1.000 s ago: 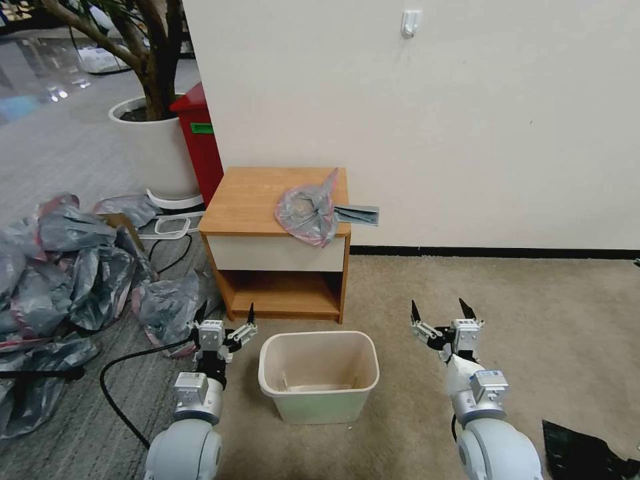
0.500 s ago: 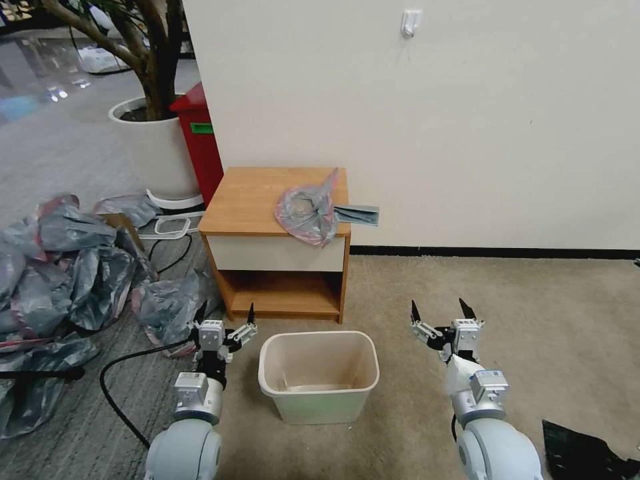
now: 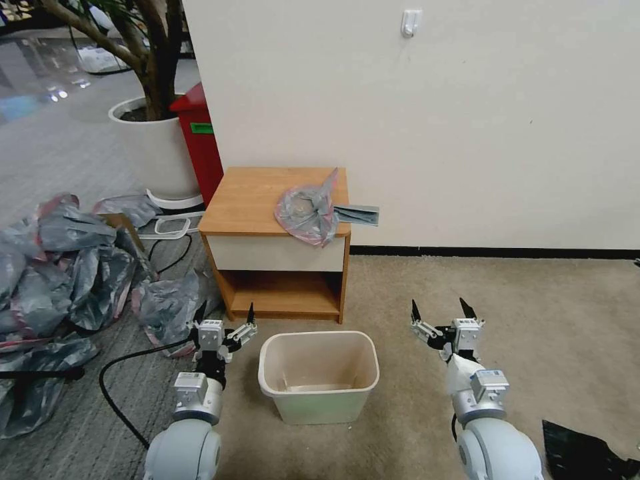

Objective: Pick up the garbage bag from the table and place it over the trash can.

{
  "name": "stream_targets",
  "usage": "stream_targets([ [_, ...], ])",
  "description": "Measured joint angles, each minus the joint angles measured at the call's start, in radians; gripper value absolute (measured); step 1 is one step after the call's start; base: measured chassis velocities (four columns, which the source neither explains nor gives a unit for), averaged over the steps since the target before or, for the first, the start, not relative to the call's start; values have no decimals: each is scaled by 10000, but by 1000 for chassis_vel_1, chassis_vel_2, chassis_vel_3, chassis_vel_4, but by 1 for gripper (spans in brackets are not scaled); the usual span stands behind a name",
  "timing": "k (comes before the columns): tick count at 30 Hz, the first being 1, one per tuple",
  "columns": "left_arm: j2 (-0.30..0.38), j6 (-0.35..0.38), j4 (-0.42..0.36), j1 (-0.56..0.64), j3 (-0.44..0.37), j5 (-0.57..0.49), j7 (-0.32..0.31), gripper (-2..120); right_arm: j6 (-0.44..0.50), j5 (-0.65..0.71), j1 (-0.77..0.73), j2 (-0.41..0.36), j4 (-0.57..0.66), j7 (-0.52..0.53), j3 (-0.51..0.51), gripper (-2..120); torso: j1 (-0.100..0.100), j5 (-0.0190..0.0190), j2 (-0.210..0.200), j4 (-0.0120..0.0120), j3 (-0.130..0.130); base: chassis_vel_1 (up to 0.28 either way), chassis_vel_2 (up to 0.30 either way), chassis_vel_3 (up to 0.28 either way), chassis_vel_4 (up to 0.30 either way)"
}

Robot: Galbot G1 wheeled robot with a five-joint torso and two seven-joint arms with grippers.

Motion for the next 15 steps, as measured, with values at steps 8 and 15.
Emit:
stream_targets([
  [8,66,1499,-2081,839,-539,-415,-303,100,-1097,543,-176,6,1517,1016,-604,100,0,-4,0,0,-1,0,0,0,0],
  [15,420,2777,-3765,1717,-1125,-854,-259,100,-921,684,-305,-67,1033,1671,-1015,100,-1,9,0,1,-1,0,0,0,0],
])
